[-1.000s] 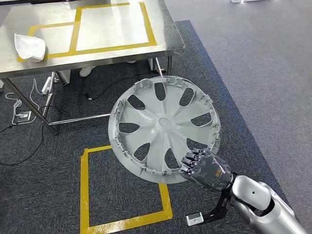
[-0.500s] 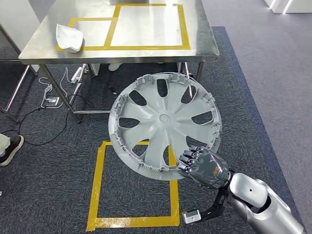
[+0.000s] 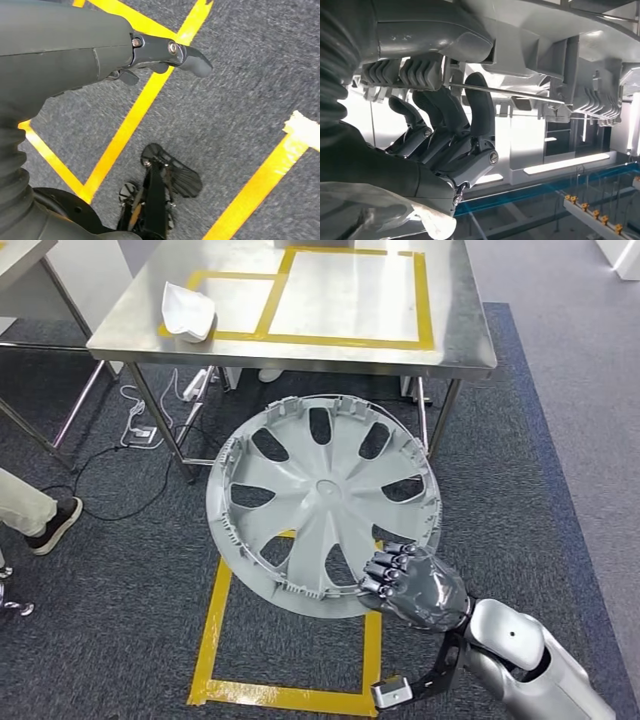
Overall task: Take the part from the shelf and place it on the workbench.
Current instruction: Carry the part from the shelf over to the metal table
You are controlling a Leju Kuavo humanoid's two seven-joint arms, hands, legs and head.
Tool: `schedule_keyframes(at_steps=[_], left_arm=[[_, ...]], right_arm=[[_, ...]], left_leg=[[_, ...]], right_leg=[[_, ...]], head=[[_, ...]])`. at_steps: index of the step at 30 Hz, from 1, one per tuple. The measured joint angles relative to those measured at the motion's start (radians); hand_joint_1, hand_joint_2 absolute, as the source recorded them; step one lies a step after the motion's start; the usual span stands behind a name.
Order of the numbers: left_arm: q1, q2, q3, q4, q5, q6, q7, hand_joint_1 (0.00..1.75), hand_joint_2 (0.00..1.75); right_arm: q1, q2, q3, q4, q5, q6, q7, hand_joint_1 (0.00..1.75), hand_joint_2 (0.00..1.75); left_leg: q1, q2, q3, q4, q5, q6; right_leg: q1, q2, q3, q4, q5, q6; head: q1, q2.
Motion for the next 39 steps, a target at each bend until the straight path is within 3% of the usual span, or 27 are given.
schedule_keyframes(at_steps=[2,4,8,13,30,32,36,38,39], left_arm=[[0.002,0.002,0.0,0.0,0.0,0.0,0.0,0.0,1.75],[0.002,0.003,0.0,0.0,0.0,0.0,0.0,0.0,1.75],[0.002,0.003,0.0,0.0,0.0,0.0,0.0,0.0,1.75],[0.002,0.003,0.0,0.0,0.0,0.0,0.001,0.0,1.75],[0.003,0.003,0.0,0.0,-0.008,-0.012,0.001,0.0,1.75],[0.003,0.004,0.0,0.0,-0.009,-0.013,0.001,0.0,1.75],[0.003,0.004,0.0,0.0,-0.01,-0.015,0.001,0.0,1.75],[0.002,0.0,0.0,0.0,-0.01,-0.016,0.0,0.0,1.75],[0.002,-0.001,0.0,0.0,-0.011,-0.017,0.0,0.0,1.75]], right_arm=[[0.0,0.005,0.0,0.0,-0.001,0.0,-0.001,1.75,1.75],[0.0,0.006,0.0,0.0,-0.001,0.0,-0.001,1.75,1.75],[0.001,0.008,0.0,0.0,-0.001,0.0,0.0,1.75,1.75],[0.001,0.008,0.0,0.0,-0.001,-0.001,0.0,1.75,1.75],[0.008,0.008,-0.001,0.0,-0.004,-0.002,-0.005,1.75,1.75],[0.008,0.008,-0.001,0.0,-0.005,-0.001,-0.008,1.75,1.75],[0.012,0.008,-0.004,-0.001,-0.008,0.0,-0.013,1.75,1.75],[0.013,0.008,-0.008,-0.002,-0.009,0.0,-0.015,1.75,1.75],[0.013,0.008,-0.009,-0.002,-0.01,0.001,-0.016,1.75,1.75]], left_leg=[[0.0,0.0,0.002,-0.002,0.001,0.009],[0.0,0.0,0.005,-0.007,0.002,0.01],[0.0,0.0,0.007,-0.013,0.004,0.005],[0.003,0.001,0.008,-0.015,0.004,-0.014],[-0.002,0.001,0.007,-0.013,0.003,-0.014],[-0.003,0.001,0.007,-0.01,0.001,-0.01],[-0.004,0.002,0.019,-0.028,0.005,0.01],[0.004,0.005,0.039,-0.058,0.016,0.017],[0.007,0.007,0.045,-0.066,0.018,0.019]], right_leg=[[0.001,0.001,0.0,-0.001,0.002,-0.001],[0.002,0.002,0.0,-0.001,0.0,-0.003],[0.003,0.002,0.001,0.0,-0.002,-0.009],[0.005,0.001,0.001,0.001,-0.003,-0.013],[0.0,0.001,0.006,-0.005,-0.002,-0.011],[-0.002,0.001,0.007,-0.008,0.0,-0.007],[-0.003,0.0,0.01,-0.015,0.001,0.005],[0.001,0.0,-0.012,0.031,-0.028,0.007],[-0.001,0.0,-0.039,0.085,-0.054,0.008]], head=[[-0.001,0.0],[-0.001,0.0],[-0.001,0.0],[-0.001,0.0],[0.0,0.0],[-0.001,0.0],[0.0,0.0],[0.004,0.0],[0.007,0.0]])
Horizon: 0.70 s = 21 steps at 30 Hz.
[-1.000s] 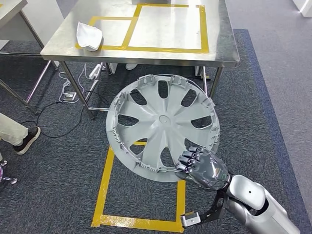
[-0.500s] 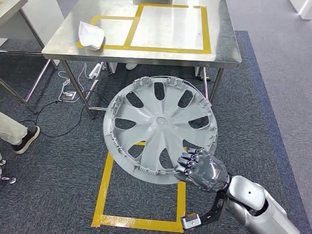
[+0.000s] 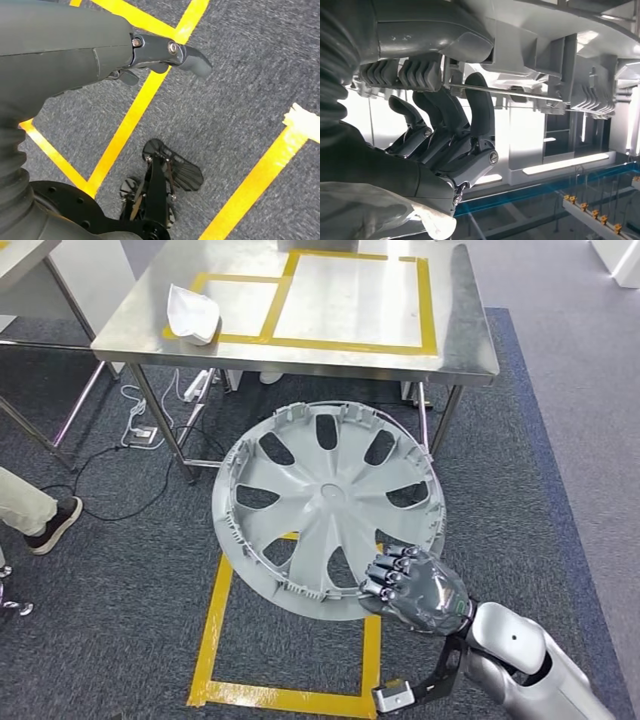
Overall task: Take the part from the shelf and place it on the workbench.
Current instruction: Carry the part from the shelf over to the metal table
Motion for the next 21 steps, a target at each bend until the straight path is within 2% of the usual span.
schedule_keyframes(at_steps=[2,3,4,5,6,7,8,9,11,13,15,17,18,19,20,21], left_arm=[[0.0,-0.001,0.0,0.0,0.0,-0.001,0.0,0.0,1.75],[0.0,-0.001,0.0,0.0,0.0,-0.001,0.0,0.0,1.75],[0.001,-0.001,0.0,0.0,0.0,-0.001,0.0,0.0,1.75],[0.001,-0.002,0.0,0.0,0.0,-0.001,0.0,0.0,1.75],[0.002,-0.003,0.0,0.0,0.0,-0.001,0.0,0.0,1.75],[0.001,-0.002,0.0,0.0,0.0,-0.001,0.0,0.0,1.75],[0.001,-0.002,0.0,0.0,0.0,-0.001,0.0,0.0,1.75],[0.001,-0.001,0.0,0.0,-0.001,0.0,0.0,0.0,1.75],[0.001,0.0,0.0,0.0,-0.001,0.0,0.0,0.0,1.75],[0.001,0.0,0.0,0.0,-0.001,0.0,0.0,0.0,1.75],[-0.001,-0.001,0.0,0.0,-0.001,-0.001,0.0,0.0,1.75],[-0.001,-0.001,0.0,0.0,-0.002,-0.001,0.0,0.0,1.75],[0.0,-0.001,0.0,0.0,-0.002,0.0,0.0,0.0,1.75],[0.001,-0.001,0.0,0.0,-0.002,0.0,0.0,0.0,1.75],[0.002,-0.001,0.0,0.0,-0.002,0.0,0.0,0.0,1.75],[0.002,-0.001,0.0,0.0,-0.002,0.0,0.001,0.0,1.75]], right_arm=[[0.001,0.0,0.0,0.0,0.0,0.001,-0.002,1.75,1.75],[0.003,0.0,0.0,0.0,0.0,0.001,-0.002,1.75,1.75],[0.003,0.0,0.0,0.0,-0.001,0.001,-0.003,1.75,1.75],[0.003,0.0,0.0,0.0,-0.001,0.001,-0.003,1.75,1.75],[0.003,0.0,0.0,0.0,-0.001,0.002,-0.003,1.75,1.75],[0.002,0.0,0.0,0.0,-0.001,0.002,-0.003,1.75,1.75],[0.002,0.0,0.0,0.001,-0.001,0.002,-0.003,1.75,1.75],[0.003,0.0,0.0,0.001,-0.001,0.002,-0.004,1.75,1.75],[0.004,0.0,0.0,0.001,-0.001,0.003,-0.005,1.75,1.75],[0.004,0.0,-0.001,0.001,0.0,0.003,-0.005,1.75,1.75],[0.004,0.0,-0.001,0.001,-0.001,0.004,-0.004,1.75,1.75],[0.004,0.0,-0.001,0.001,-0.001,0.004,-0.004,1.75,1.75],[0.005,0.0,-0.001,0.001,-0.001,0.004,-0.004,1.75,1.75],[0.005,0.0,-0.001,0.001,-0.001,0.004,-0.004,1.75,1.75],[0.004,0.0,-0.001,0.001,-0.001,0.004,-0.004,1.75,1.75],[0.004,0.0,-0.001,0.001,-0.001,0.004,-0.004,1.75,1.75]], left_leg=[[0.003,0.001,0.002,-0.001,-0.002,0.001],[0.004,0.001,0.003,0.0,-0.005,-0.001],[0.005,0.0,0.004,0.003,-0.009,-0.005],[0.008,-0.001,0.005,0.009,-0.015,-0.011],[0.012,-0.002,0.006,0.018,-0.023,-0.018],[0.012,-0.004,0.004,0.03,-0.032,-0.027],[0.012,-0.005,0.001,0.041,-0.04,-0.035],[0.01,-0.006,-0.003,0.05,-0.045,-0.041],[0.01,-0.007,-0.004,0.055,-0.049,-0.047],[0.012,0.0,-0.008,0.073,-0.063,-0.054],[0.013,0.012,-0.047,0.157,-0.103,-0.062],[0.014,0.018,-0.119,0.292,-0.15,-0.065],[0.014,0.018,-0.147,0.336,-0.156,-0.065],[0.014,0.019,-0.158,0.345,-0.141,-0.062],[0.013,0.019,-0.151,0.314,-0.107,-0.058],[0.012,0.019,-0.129,0.254,-0.062,-0.051]], right_leg=[[-0.003,0.0,-0.066,0.121,-0.048,0.007],[-0.006,-0.001,-0.086,0.152,-0.05,0.011],[-0.008,-0.001,-0.088,0.147,-0.034,0.015],[-0.01,-0.002,-0.069,0.102,0.0,0.02],[-0.013,-0.002,-0.038,0.036,0.034,0.024],[-0.014,0.0,-0.006,-0.023,0.056,0.026],[-0.014,0.002,0.017,-0.064,0.066,0.022],[-0.013,0.004,0.028,-0.079,0.063,0.015],[-0.011,0.007,0.029,-0.074,0.055,-0.005],[-0.011,0.005,0.034,-0.074,0.052,-0.018],[-0.012,0.0,0.042,-0.076,0.046,-0.031],[-0.009,-0.004,0.049,-0.076,0.039,-0.038],[-0.008,-0.005,0.052,-0.076,0.036,-0.04],[-0.007,-0.005,0.057,-0.076,0.032,-0.041],[-0.006,-0.004,0.064,-0.076,0.028,-0.041],[-0.005,-0.004,0.072,-0.076,0.023,-0.039]], head=[[0.003,0.0],[0.003,0.0],[0.004,0.0],[0.004,0.0],[0.004,0.0],[0.006,0.0],[0.008,0.0],[0.007,0.0],[0.003,0.0],[-0.001,0.0],[-0.004,0.0],[-0.005,0.0],[-0.006,0.0],[-0.006,0.0],[-0.006,0.0],[-0.006,0.0]])
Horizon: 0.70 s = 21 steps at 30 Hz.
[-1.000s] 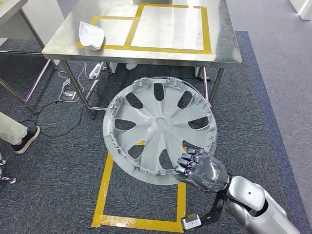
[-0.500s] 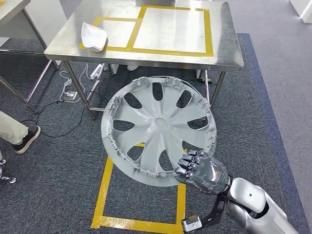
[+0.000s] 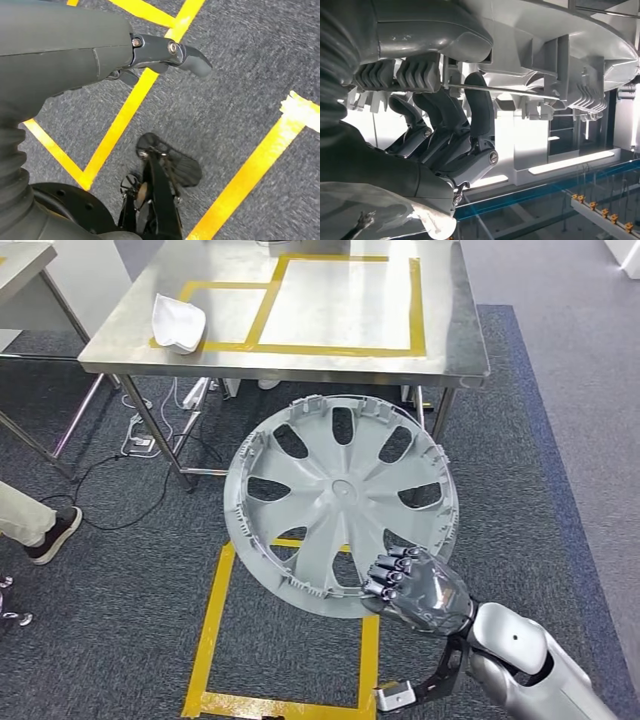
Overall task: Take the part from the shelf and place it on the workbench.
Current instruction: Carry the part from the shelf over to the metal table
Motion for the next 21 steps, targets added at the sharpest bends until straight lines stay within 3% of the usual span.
schedule_keyframes(at_steps=[2,5,8,11,12,13,15,17,19,21], left_arm=[[-0.001,0.0,0.0,0.0,0.0,0.0,0.0,0.0,1.75],[-0.002,0.0,0.0,0.0,0.0,0.001,0.0,0.0,1.75],[0.0,-0.002,0.0,0.0,0.0,0.001,0.0,0.0,1.75],[-0.003,-0.003,0.0,0.0,0.0,0.0,0.0,0.0,1.75],[-0.003,-0.004,0.0,0.0,-0.001,-0.001,0.0,0.0,1.75],[-0.002,-0.005,0.0,0.0,-0.001,-0.001,0.0,0.0,1.75],[-0.001,-0.006,0.0,0.0,-0.001,-0.001,0.001,0.0,1.75],[-0.001,-0.006,0.0,0.0,-0.001,-0.001,0.001,0.0,1.75],[-0.002,-0.007,0.0,0.0,-0.002,-0.002,0.001,0.0,1.75],[-0.002,-0.007,0.0,0.0,-0.002,-0.002,0.001,0.0,1.75]], right_arm=[[0.0,0.0,0.0,0.0,0.0,0.0,0.0,1.75,1.75],[0.0,0.0,0.0,0.0,0.0,0.0,0.0,1.75,1.75],[-0.001,0.0,-0.001,-0.002,0.0,-0.001,0.0,1.75,1.75],[0.0,0.0,-0.001,-0.002,0.001,-0.001,-0.001,1.75,1.75],[0.002,0.0,0.0,-0.002,0.001,-0.001,-0.002,1.75,1.75],[0.003,0.0,0.0,-0.002,0.001,-0.001,-0.002,1.75,1.75],[0.005,0.0,0.001,-0.002,0.001,-0.001,-0.003,1.75,1.75],[0.005,0.0,0.001,-0.002,0.001,-0.001,-0.003,1.75,1.75],[0.004,0.0,0.0,-0.002,0.001,-0.001,-0.003,1.75,1.75],[0.005,0.0,0.0,-0.003,0.001,-0.001,-0.003,1.75,1.75]], left_leg=[[-0.006,0.001,0.049,-0.117,0.055,0.012],[-0.013,0.002,0.074,-0.181,0.048,0.02],[-0.006,0.0,0.096,-0.211,0.048,0.029],[-0.007,0.0,0.109,-0.218,0.044,0.04],[-0.009,-0.001,0.112,-0.218,0.041,0.042],[-0.01,-0.002,0.117,-0.218,0.036,0.044],[-0.012,-0.004,0.133,-0.216,0.024,0.043],[-0.014,-0.006,0.144,-0.212,0.009,0.037],[-0.016,-0.008,0.145,-0.208,0.001,0.028],[-0.016,-0.007,0.145,-0.209,-0.003,0.019]], right_leg=[[0.002,0.0,0.012,-0.002,-0.009,0.005],[0.004,-0.002,0.013,-0.01,-0.013,0.023],[0.003,-0.003,0.001,0.007,-0.031,0.038],[0.004,-0.001,-0.093,0.168,-0.09,0.04],[0.005,-0.001,-0.128,0.216,-0.095,0.041],[0.005,-0.001,-0.149,0.235,-0.081,0.041],[0.006,-0.001,-0.14,0.166,-0.004,0.039],[0.008,-0.001,-0.091,0.048,0.059,0.032],[0.012,0.0,-0.063,-0.005,0.064,0.024],[0.012,0.002,-0.056,-0.014,0.057,0.015]], head=[[0.0,0.0],[-0.001,0.0],[0.002,0.0],[0.005,0.0],[0.005,0.0],[0.006,0.0],[0.006,0.0],[0.005,0.0],[0.004,0.0],[0.002,0.0]])
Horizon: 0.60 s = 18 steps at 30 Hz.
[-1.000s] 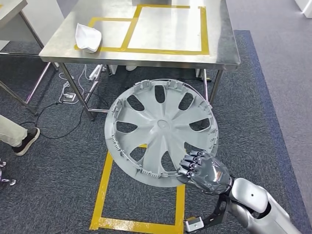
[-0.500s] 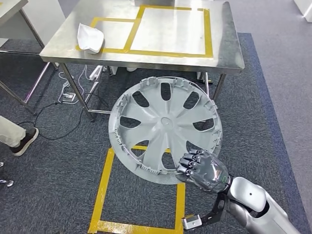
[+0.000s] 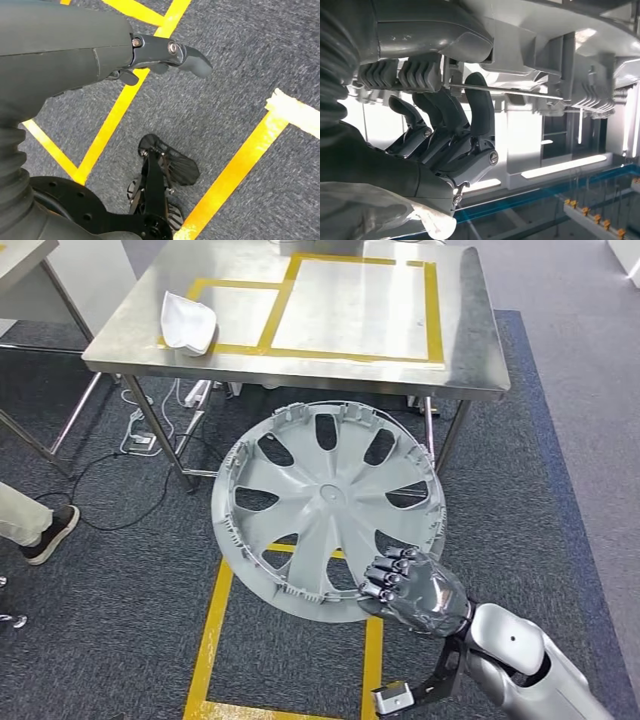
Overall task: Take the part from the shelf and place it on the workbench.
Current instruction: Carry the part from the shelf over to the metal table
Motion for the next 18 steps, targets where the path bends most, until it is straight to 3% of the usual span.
schedule_keyframes(at_steps=[2,3,6,7,8,10,12,16,18], left_arm=[[0.0,0.001,0.0,0.0,0.0,0.0,0.0,0.0,1.75],[-0.001,0.001,0.0,0.0,0.0,-0.001,0.0,0.0,1.75],[0.0,0.001,0.0,0.0,0.0,-0.001,0.001,0.0,1.75],[0.002,0.001,0.0,0.0,0.0,-0.001,0.001,0.0,1.75],[0.003,0.001,0.0,0.0,0.0,-0.001,0.001,0.0,1.75],[0.004,0.002,0.0,0.0,0.0,-0.001,0.001,0.0,1.75],[0.002,0.001,0.0,0.0,0.0,-0.001,0.001,0.0,1.75],[0.003,0.0,-0.001,0.001,-0.008,-0.002,0.001,0.0,1.75],[0.002,0.0,-0.002,0.001,-0.011,-0.002,0.001,0.0,1.75]], right_arm=[[0.001,0.0,-0.001,0.0,0.0,0.0,0.0,1.75,1.75],[0.001,0.0,-0.001,0.0,0.0,0.0,0.001,1.75,1.75],[0.001,0.0,0.0,0.0,0.0,0.0,0.003,1.75,1.75],[0.001,0.0,0.0,0.0,0.0,0.0,0.003,1.75,1.75],[0.001,0.0,0.0,0.0,0.0,0.0,0.003,1.75,1.75],[0.001,0.0,0.0,0.0,0.001,0.0,0.003,1.75,1.75],[-0.001,0.0,0.0,0.0,0.001,0.0,0.003,1.75,1.75],[-0.006,0.0,0.0,-0.002,0.003,0.005,0.003,1.75,1.75],[-0.009,0.0,-0.001,-0.003,0.004,0.008,0.004,1.75,1.75]], left_leg=[[0.001,0.003,-0.006,0.023,-0.017,-0.012],[0.003,0.004,-0.025,0.064,-0.038,-0.019],[0.014,0.005,-0.128,0.253,-0.106,-0.036],[0.017,0.006,-0.149,0.282,-0.102,-0.04],[0.02,0.007,-0.154,0.275,-0.079,-0.042],[0.024,0.009,-0.115,0.159,0.009,-0.043],[0.022,0.011,-0.07,0.049,0.055,-0.04],[0.018,0.011,-0.053,0.013,0.041,-0.013],[0.02,0.011,-0.043,0.007,0.039,0.002]], right_leg=[[-0.005,-0.001,0.01,-0.008,-0.003,-0.009],[-0.008,-0.002,0.017,-0.011,-0.005,-0.014],[-0.01,-0.005,0.028,-0.012,-0.016,-0.02],[-0.011,-0.004,0.033,-0.012,-0.019,-0.019],[-0.013,-0.003,0.039,-0.012,-0.024,-0.017],[-0.016,-0.002,0.054,-0.012,-0.034,-0.009],[-0.015,-0.001,0.063,-0.01,-0.044,0.004],[-0.014,-0.004,0.067,-0.016,-0.054,0.03],[-0.015,-0.004,0.044,0.031,-0.083,0.035]], head=[[-0.003,0.0],[-0.005,0.0],[-0.007,0.0],[-0.007,0.0],[-0.007,0.0],[-0.007,0.0],[-0.008,0.0],[-0.007,0.0],[-0.004,0.0]])
